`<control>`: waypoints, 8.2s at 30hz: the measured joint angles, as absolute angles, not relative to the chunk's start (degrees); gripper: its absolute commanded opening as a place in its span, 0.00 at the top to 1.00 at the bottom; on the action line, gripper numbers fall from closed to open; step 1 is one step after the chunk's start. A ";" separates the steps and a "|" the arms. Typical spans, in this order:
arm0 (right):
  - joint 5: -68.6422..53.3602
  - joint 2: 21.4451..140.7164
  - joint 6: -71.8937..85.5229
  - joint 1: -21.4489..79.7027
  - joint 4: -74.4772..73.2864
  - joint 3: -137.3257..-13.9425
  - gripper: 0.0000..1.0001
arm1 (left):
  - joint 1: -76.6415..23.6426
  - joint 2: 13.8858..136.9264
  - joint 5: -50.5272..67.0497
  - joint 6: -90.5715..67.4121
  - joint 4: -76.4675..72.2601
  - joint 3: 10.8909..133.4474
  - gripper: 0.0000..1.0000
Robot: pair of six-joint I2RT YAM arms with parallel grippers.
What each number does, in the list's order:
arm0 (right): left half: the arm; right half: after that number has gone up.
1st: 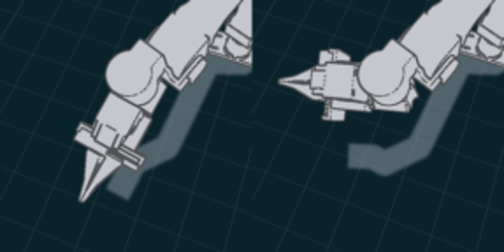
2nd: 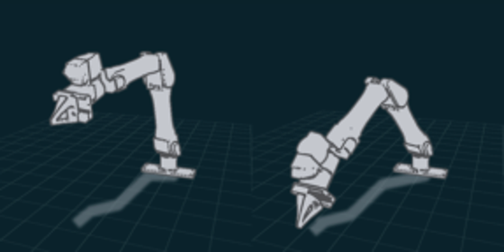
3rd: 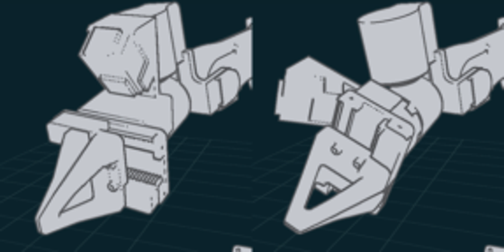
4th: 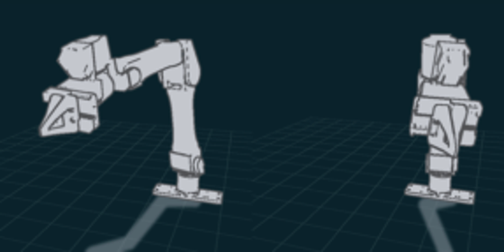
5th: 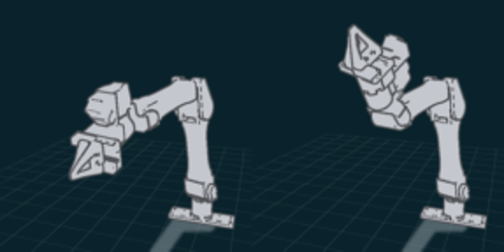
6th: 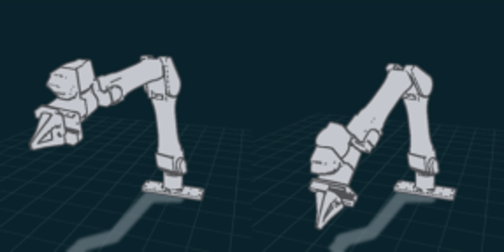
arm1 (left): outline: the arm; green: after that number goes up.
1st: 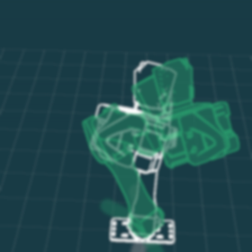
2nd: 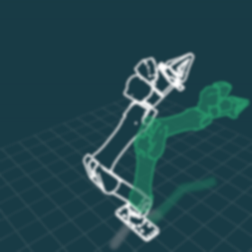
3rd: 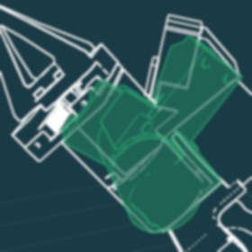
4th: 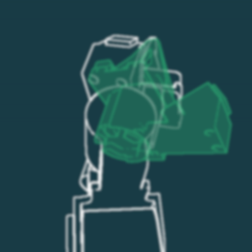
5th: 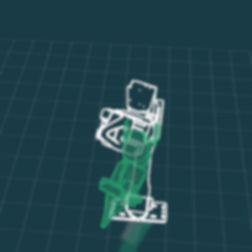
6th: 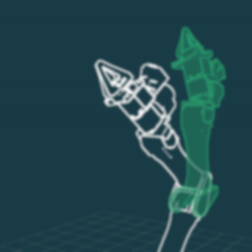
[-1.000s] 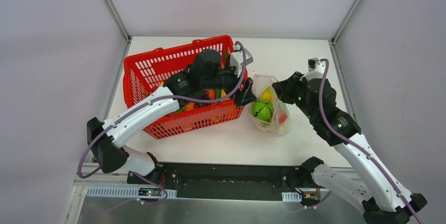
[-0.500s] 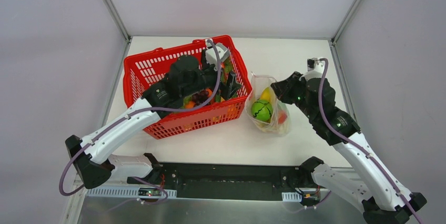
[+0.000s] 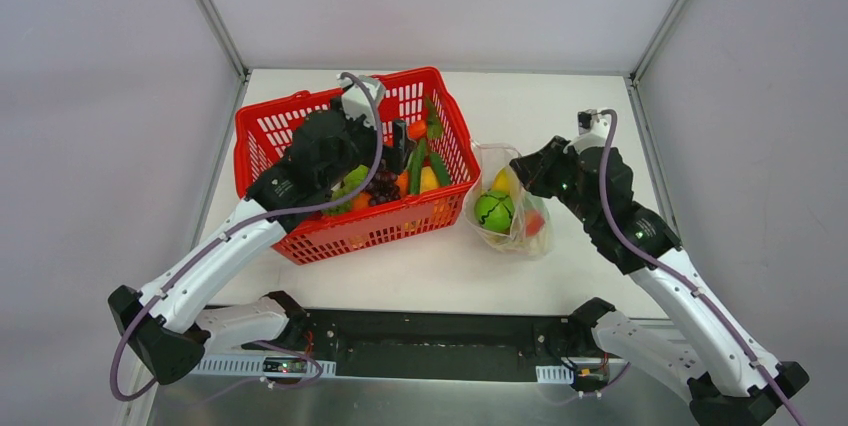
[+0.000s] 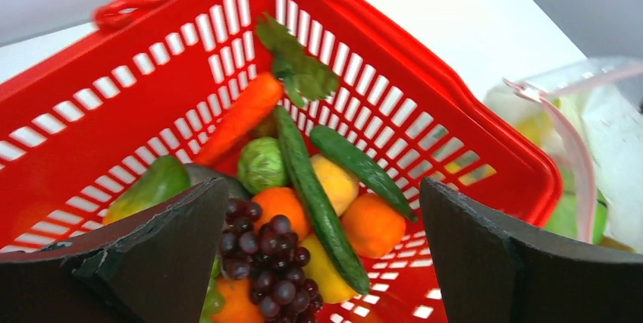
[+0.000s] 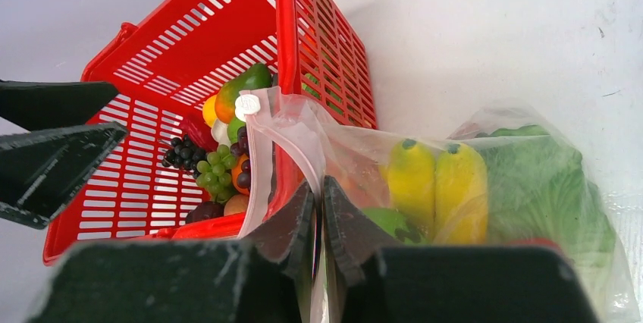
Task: Place the food in the zip-top bag and seal the zipper
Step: Pick up the fake fruit from the bin, then place the fake fruit in the zipper food storage bag.
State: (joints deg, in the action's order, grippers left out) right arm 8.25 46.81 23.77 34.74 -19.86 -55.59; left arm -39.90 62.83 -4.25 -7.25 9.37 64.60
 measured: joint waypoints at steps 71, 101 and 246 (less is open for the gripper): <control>7.64 47.57 22.92 34.74 -19.97 -55.27 0.88 | -11.11 95.13 -0.05 -18.52 1.30 64.73 0.21; 7.20 47.05 22.94 34.74 -20.10 -55.27 0.87 | -11.51 88.88 7.18 -18.35 -7.97 51.81 0.61; 31.38 30.39 29.43 34.74 -18.70 -48.86 0.88 | -58.19 87.88 12.73 -18.00 20.05 86.26 0.50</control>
